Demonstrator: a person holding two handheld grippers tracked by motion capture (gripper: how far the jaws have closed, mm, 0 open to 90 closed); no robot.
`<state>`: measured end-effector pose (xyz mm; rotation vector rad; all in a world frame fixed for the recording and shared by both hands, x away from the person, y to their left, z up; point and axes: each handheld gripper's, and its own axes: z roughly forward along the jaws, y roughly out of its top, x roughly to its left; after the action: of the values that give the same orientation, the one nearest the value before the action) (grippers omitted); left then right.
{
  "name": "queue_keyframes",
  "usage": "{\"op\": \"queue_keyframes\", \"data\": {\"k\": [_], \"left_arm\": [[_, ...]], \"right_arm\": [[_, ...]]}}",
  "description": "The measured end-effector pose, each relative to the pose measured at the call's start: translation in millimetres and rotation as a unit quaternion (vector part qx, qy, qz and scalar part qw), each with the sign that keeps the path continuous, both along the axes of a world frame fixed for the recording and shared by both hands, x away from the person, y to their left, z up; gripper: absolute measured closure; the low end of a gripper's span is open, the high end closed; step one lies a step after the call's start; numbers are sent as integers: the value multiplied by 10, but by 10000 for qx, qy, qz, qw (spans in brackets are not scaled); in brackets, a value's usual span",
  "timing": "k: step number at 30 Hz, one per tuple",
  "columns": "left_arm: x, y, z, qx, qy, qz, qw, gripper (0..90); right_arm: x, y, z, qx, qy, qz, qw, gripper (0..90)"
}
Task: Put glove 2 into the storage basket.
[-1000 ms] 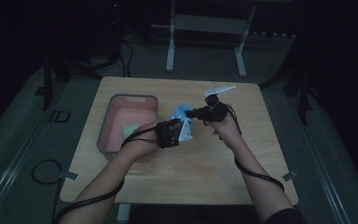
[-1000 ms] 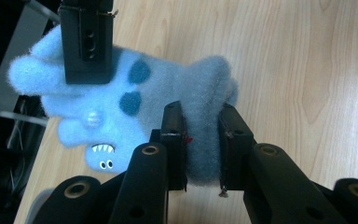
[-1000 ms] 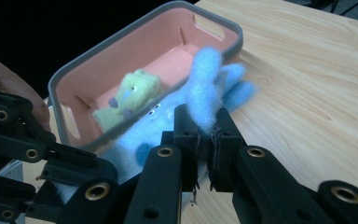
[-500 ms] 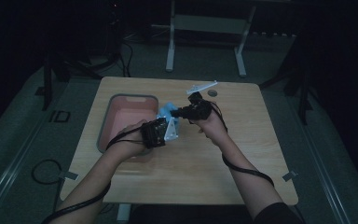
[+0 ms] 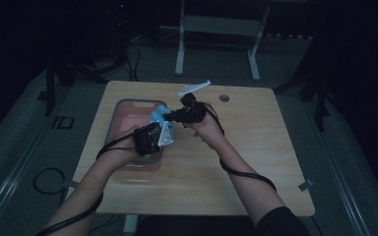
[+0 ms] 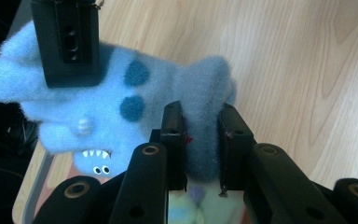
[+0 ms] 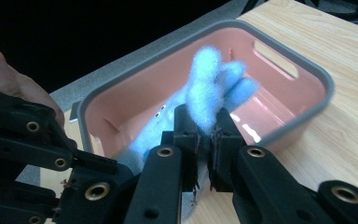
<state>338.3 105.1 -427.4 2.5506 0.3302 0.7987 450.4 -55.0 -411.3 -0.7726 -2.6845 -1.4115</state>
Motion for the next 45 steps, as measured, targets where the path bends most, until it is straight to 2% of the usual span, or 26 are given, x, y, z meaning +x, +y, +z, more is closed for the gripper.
{"op": "queue_keyframes", "data": {"k": [12, 17, 18, 19, 24, 30, 38, 45], "left_arm": [[-82, 363, -52, 134, 104, 331, 9993, 760], [-127, 487, -152, 12, 188, 459, 9988, 759], [-127, 487, -152, 12, 188, 459, 9988, 759], [-124, 530, -221, -36, 239, 502, 9984, 759], [-77, 551, -399, -23, 416, 535, 9977, 759], [12, 598, -556, -89, 605, 625, 9962, 758], [89, 604, -632, -120, 719, 626, 9954, 752], [116, 604, -676, -110, 773, 703, 9945, 719]], "right_arm": [[-16, 474, -80, 18, 70, 309, 9995, 836], [-22, 638, -159, -25, 129, 409, 9991, 836], [-22, 638, -159, -25, 129, 409, 9991, 836], [-20, 654, -178, -17, 144, 416, 9990, 835], [26, 754, -408, -143, 327, 412, 9985, 835], [119, 827, -634, -423, 453, 321, 9976, 833], [211, 845, -759, -701, 471, 210, 9962, 817], [236, 836, -762, -724, 392, 189, 9964, 710]]}}
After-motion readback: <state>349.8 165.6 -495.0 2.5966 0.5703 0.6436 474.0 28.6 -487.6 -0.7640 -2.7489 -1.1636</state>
